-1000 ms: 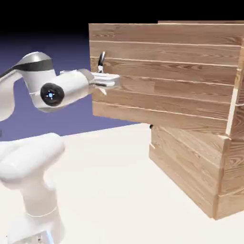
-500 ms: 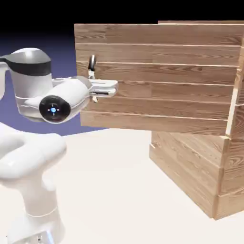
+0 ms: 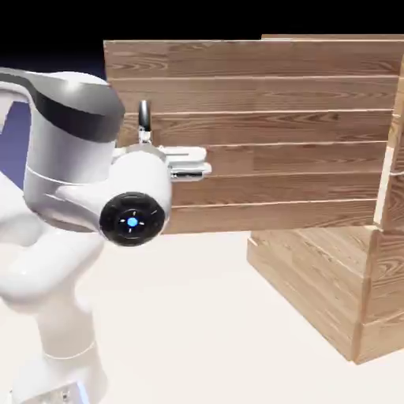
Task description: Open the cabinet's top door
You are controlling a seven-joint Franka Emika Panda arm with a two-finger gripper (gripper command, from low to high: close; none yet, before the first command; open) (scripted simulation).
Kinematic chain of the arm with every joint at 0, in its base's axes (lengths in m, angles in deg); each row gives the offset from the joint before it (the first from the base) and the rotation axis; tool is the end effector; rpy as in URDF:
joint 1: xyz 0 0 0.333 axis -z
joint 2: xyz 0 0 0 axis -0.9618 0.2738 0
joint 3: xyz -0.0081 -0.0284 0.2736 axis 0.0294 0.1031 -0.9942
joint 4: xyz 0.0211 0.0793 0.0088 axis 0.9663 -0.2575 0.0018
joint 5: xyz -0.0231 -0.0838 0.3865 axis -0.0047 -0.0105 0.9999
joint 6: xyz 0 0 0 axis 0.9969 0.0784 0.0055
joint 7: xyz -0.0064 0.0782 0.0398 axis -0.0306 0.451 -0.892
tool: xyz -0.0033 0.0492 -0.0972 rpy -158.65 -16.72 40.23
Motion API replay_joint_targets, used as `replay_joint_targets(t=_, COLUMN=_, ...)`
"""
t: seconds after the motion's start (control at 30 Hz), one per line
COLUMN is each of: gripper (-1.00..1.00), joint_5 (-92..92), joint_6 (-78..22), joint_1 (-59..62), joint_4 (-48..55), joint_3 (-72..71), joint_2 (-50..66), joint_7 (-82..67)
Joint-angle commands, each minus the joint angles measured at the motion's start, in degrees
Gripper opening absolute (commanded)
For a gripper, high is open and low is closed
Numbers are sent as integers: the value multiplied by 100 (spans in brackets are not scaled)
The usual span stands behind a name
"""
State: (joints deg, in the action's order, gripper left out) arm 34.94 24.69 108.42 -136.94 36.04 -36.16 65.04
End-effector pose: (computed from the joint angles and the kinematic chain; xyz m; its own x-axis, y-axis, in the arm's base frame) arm 0.1661 -0.2226 0.5298 -0.6832 0.1825 -0.7071 -0.6831 0.1824 0.7071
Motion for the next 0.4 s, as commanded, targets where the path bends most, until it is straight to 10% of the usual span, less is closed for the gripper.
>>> replay_joint_targets(t=0.0, gripper=-100, joint_5=-105, joint_6=-147, joint_1=-142, joint_4=196, joint_3=149, joint_2=208, joint_7=-109)
replay_joint_targets(t=0.37, gripper=-100, joint_5=-894, joint_6=-1891, joint_1=-1634, joint_4=2380, joint_3=1798, joint_2=2494, joint_7=-1559)
